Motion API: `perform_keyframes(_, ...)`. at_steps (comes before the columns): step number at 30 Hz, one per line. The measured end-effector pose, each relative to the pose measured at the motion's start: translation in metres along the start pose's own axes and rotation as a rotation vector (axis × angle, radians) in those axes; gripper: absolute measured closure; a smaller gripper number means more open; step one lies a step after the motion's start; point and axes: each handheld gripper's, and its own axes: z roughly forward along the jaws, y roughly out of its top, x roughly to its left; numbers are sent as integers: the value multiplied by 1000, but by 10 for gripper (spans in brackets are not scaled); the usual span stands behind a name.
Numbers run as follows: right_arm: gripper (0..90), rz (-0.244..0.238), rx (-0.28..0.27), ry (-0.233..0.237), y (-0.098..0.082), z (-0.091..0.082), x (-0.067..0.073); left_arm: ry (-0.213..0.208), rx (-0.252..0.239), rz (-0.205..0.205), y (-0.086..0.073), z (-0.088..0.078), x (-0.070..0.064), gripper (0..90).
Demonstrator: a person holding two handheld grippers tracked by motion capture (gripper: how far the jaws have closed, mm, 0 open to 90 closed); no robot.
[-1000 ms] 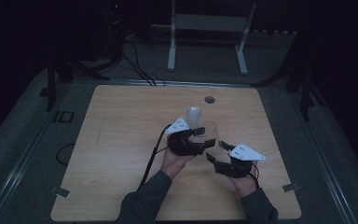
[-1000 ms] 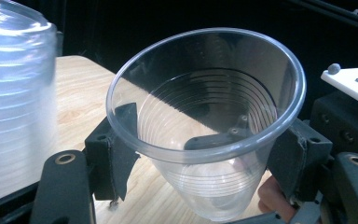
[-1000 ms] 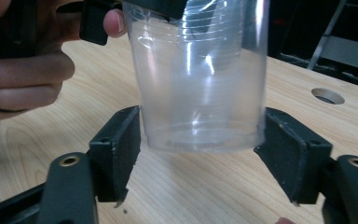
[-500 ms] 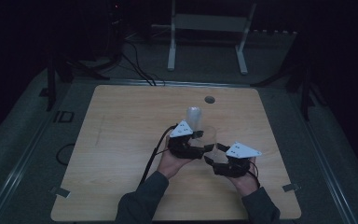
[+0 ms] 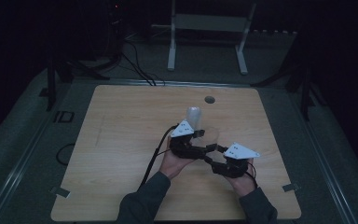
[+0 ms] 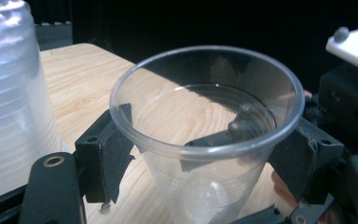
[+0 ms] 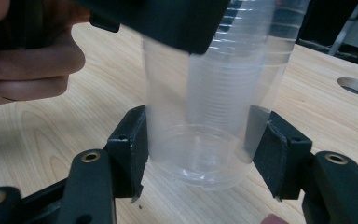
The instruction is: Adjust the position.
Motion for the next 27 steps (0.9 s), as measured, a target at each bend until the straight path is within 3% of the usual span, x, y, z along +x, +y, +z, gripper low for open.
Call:
perform_keyframes(13,410,5,-31,-17,-2,0,2,-28,-71,-88,1,0,2,256)
perform_keyframes(27,291,9,-10,-4,0,-1,0,42,-67,-18,1,-7,-2,277)
